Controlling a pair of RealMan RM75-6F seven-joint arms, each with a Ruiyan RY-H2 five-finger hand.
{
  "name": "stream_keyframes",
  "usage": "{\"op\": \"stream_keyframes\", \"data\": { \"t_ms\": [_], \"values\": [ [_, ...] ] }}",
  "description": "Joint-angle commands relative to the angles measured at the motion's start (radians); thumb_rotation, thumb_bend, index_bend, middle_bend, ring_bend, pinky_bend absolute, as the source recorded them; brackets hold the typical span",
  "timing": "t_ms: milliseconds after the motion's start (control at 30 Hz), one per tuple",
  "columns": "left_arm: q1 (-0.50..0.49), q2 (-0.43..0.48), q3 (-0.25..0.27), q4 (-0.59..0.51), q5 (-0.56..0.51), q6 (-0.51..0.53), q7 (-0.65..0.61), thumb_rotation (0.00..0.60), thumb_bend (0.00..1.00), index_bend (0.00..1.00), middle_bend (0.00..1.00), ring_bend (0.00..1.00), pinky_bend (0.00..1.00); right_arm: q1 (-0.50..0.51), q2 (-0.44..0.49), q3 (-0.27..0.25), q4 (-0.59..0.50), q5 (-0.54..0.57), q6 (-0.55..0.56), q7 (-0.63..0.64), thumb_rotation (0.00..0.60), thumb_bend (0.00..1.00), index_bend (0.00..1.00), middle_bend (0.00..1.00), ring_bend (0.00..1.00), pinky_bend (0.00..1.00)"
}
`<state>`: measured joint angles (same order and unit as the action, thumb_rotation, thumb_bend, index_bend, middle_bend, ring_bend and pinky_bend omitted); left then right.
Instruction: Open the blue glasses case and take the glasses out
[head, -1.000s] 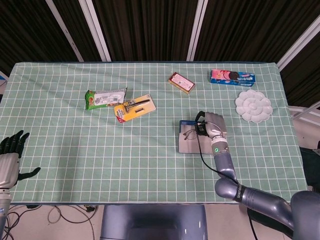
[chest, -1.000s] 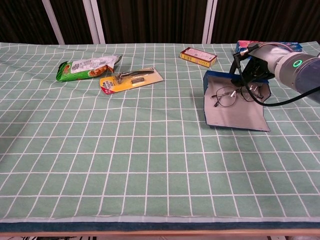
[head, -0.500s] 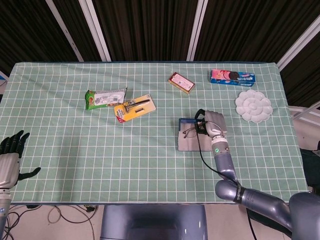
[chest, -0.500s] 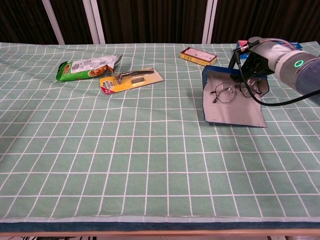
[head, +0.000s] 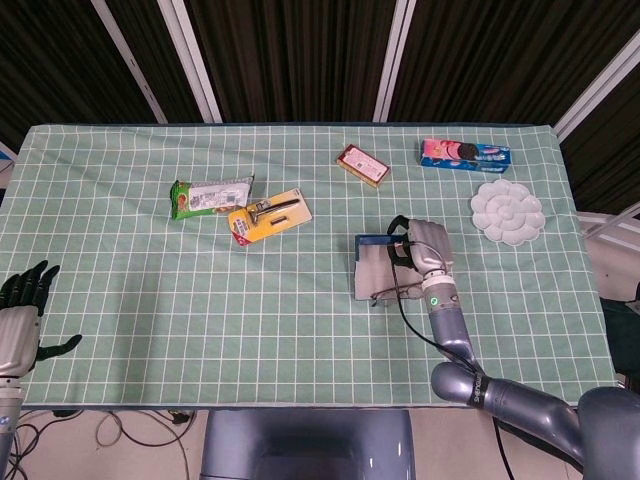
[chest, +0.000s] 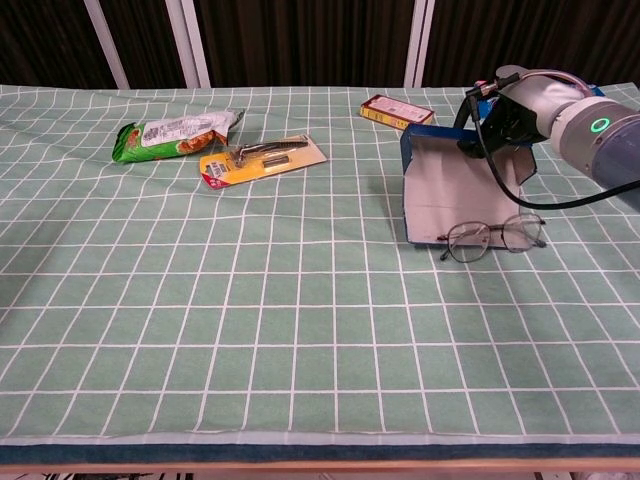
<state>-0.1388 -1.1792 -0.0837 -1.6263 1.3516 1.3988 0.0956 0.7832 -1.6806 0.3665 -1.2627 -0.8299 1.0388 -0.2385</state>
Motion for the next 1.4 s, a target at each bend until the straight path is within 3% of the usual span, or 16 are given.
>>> {"op": "stream_keyframes", "data": {
  "t_ms": [33,233,300,367,433,500,700,833,1167,1400],
  "values": [
    [0.0,0.0,0.0,0.0,0.0,0.0,0.0,0.6,0.01,0.0,0.0,0.0,0.0,-0.002,-0.001,-0.001,0.002,0.008,-0.003,-0.01,0.6,0.48,0.5,0.91,0.96,1.0],
    [0.0,0.001,0.0,-0.001,-0.001,-0.002,0.0,0.6,0.01,0.0,0.0,0.0,0.0,-0.004,-0.007,0.005,0.008,0.045,-0.001,-0.046,0.6,0.48,0.48,0.9,0.95,1.0],
    [0.0,0.002,0.0,-0.002,-0.002,-0.002,0.0,0.6,0.01,0.0,0.0,0.0,0.0,-0.002,-0.008,0.007,0.008,0.06,0.002,-0.067,0.6,0.44,0.37,0.9,0.95,1.0],
    [0.0,0.002,0.0,-0.002,-0.003,-0.003,0.001,0.6,0.01,0.0,0.0,0.0,0.0,0.001,-0.007,0.007,0.005,0.081,0.007,-0.102,0.6,0.34,0.14,0.9,0.95,1.0],
    [0.0,0.002,0.0,-0.003,-0.003,-0.003,0.002,0.6,0.01,0.0,0.0,0.0,0.0,0.004,-0.002,0.007,-0.007,0.111,0.011,-0.144,0.6,0.27,0.03,0.9,0.95,1.0],
    [0.0,0.001,0.0,-0.004,-0.003,-0.002,0.003,0.6,0.01,0.0,0.0,0.0,0.0,0.006,0.004,0.009,-0.025,0.14,0.023,-0.184,0.6,0.24,0.0,0.9,0.95,1.0],
    [0.002,0.002,0.002,-0.005,0.004,0.005,0.001,0.6,0.01,0.0,0.0,0.0,0.0,-0.002,0.035,0.016,-0.098,0.177,0.051,-0.232,0.6,0.23,0.01,0.9,0.95,1.0],
    [0.001,0.0,0.004,-0.002,0.013,0.007,-0.001,0.6,0.01,0.0,0.0,0.0,0.0,-0.023,0.085,0.004,-0.185,0.144,0.07,-0.233,0.6,0.29,0.15,0.9,0.95,1.0],
    [-0.001,-0.001,0.01,0.012,0.045,0.017,-0.012,0.6,0.01,0.0,0.0,0.0,0.0,-0.098,0.319,-0.078,-0.453,0.072,0.042,-0.252,0.6,0.35,0.43,0.92,0.96,1.0],
    [0.002,0.0,0.012,0.015,0.073,0.037,-0.038,0.6,0.01,0.0,0.0,0.0,0.0,-0.136,0.409,-0.148,-0.521,0.033,0.01,-0.237,0.6,0.35,0.46,0.92,0.96,1.0]
  ]
}}
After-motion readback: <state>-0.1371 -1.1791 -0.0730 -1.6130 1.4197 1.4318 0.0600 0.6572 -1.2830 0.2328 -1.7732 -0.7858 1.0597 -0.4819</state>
